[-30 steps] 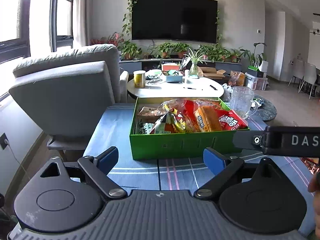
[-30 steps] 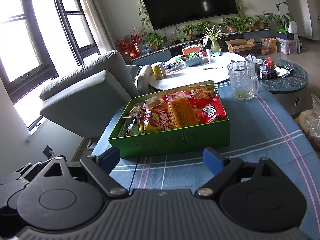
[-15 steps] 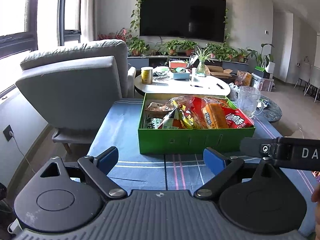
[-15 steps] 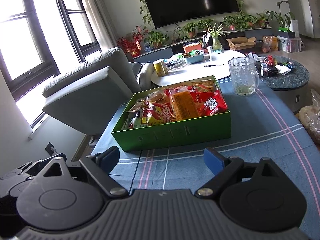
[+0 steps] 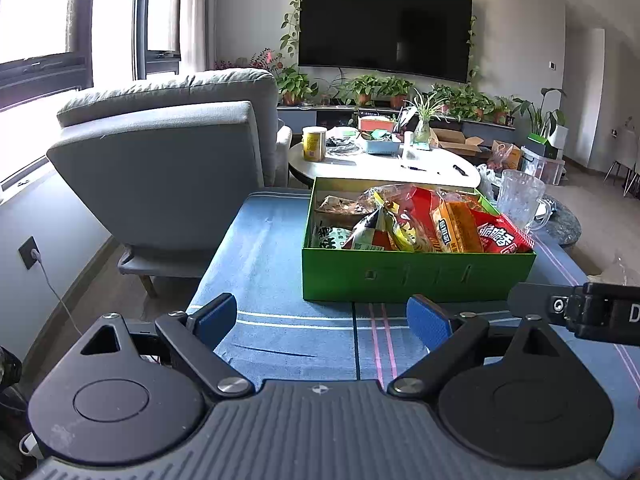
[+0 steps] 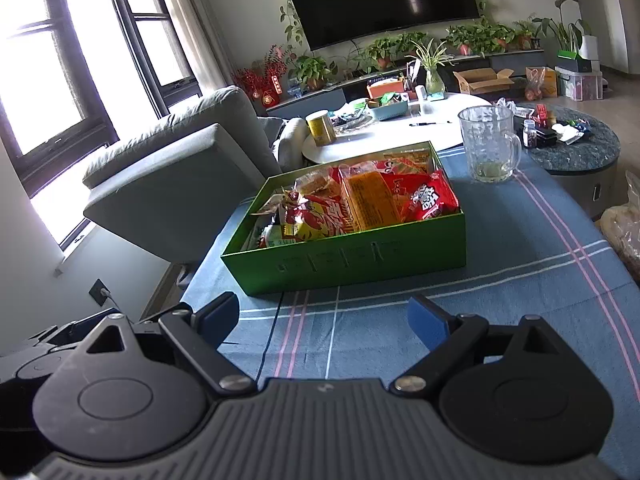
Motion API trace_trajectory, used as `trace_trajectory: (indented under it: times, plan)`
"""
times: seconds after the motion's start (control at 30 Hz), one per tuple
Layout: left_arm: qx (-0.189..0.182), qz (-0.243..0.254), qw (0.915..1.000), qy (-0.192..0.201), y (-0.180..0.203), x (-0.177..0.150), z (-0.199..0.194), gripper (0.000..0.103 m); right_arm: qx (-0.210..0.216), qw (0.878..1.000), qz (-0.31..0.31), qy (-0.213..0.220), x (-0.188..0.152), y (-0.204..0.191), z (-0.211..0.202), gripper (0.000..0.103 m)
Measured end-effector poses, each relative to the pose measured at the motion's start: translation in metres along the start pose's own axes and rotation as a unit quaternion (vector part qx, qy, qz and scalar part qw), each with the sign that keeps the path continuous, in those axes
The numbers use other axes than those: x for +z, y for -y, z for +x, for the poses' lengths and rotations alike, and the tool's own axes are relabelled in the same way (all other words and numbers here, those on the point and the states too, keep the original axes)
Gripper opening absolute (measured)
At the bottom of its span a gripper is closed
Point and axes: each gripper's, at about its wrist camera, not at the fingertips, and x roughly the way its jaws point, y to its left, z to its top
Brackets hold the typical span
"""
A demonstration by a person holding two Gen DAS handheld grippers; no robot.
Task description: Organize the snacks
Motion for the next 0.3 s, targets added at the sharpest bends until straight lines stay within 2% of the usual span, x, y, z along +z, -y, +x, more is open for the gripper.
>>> trace_trajectory:
  times: [0.3]
  plan:
    - [-0.002,0.007,0.9999,-0.008,0.0031,-0.0012,0.0032,0.091,-0.001,1.0,0.001,-0.007,-0.0004,0.0004,0.004,0.085]
